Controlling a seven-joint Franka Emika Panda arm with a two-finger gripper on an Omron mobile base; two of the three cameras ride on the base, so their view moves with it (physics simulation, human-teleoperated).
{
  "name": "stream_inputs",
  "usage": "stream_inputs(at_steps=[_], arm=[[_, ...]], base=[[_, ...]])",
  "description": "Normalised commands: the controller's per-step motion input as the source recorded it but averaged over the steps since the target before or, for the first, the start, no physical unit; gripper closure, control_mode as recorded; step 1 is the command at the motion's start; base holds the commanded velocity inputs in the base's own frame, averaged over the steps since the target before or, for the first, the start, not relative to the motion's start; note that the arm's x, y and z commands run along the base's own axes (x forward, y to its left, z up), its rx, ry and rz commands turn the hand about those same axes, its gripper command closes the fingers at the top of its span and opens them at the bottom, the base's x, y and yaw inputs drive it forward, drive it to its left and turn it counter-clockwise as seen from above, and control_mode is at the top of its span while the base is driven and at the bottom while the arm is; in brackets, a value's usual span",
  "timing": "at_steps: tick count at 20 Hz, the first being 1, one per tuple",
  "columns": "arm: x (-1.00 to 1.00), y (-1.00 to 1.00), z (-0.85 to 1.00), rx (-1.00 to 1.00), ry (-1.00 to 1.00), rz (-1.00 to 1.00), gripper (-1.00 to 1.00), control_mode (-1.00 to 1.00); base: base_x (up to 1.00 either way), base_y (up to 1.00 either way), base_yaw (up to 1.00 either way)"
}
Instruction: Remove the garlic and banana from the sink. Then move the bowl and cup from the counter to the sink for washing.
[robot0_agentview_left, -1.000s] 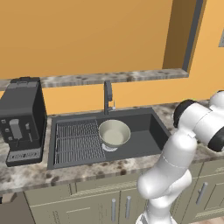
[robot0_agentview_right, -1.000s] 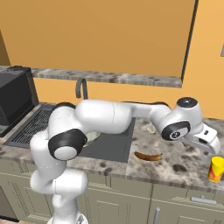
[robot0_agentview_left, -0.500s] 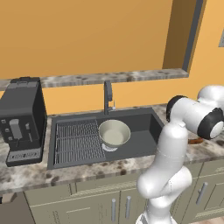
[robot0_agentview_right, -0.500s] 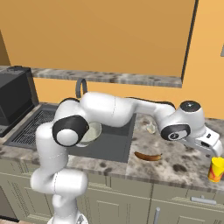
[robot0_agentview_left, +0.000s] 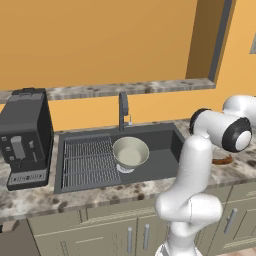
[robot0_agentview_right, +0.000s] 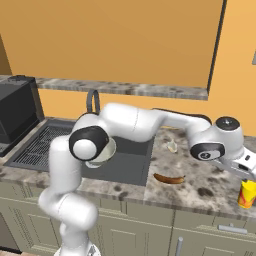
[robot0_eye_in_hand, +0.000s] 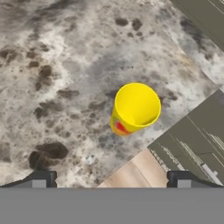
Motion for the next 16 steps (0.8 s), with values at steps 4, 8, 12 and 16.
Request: stream_inputs(at_steps=[4,8,12,16], arm=[[0.00,-0.09,-0.02,0.00,0.00,0.00,-1.00,-1.00],[0.00,0.00,-0.08,0.00,0.00,0.00,-1.00,-1.00],[0.02,0.03,-0.09,0.00,0.00,0.00,-1.00,-1.00],[0.04,0.02,-0.11,0.01,0.00,0.00,-1.00,-1.00]], base=[[0.00,0.00,0.00],[0.00,0.00,0.00],[0.00,0.00,0.00],[0.00,0.00,0.00]])
